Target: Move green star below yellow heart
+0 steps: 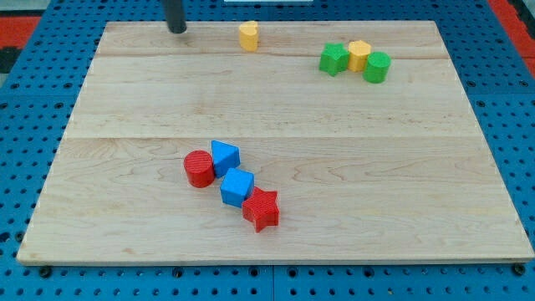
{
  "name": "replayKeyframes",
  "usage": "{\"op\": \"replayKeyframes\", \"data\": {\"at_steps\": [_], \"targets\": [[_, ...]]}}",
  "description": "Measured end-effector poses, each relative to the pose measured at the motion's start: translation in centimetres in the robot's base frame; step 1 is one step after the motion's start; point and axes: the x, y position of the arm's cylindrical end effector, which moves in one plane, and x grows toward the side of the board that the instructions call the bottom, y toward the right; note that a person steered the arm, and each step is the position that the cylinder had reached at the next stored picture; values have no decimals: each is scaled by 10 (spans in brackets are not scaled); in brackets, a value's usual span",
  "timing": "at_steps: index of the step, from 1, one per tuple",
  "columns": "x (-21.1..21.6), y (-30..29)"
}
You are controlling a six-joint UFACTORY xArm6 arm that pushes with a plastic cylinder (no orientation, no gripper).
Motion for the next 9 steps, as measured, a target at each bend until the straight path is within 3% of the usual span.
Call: {"op": "replayKeyframes", "data": {"at_steps": [2, 3, 4, 5, 6, 8, 9], "targets": [[7, 102], [5, 91], [2, 140], [4, 257], [37, 291], [108, 254], [87, 187]]}}
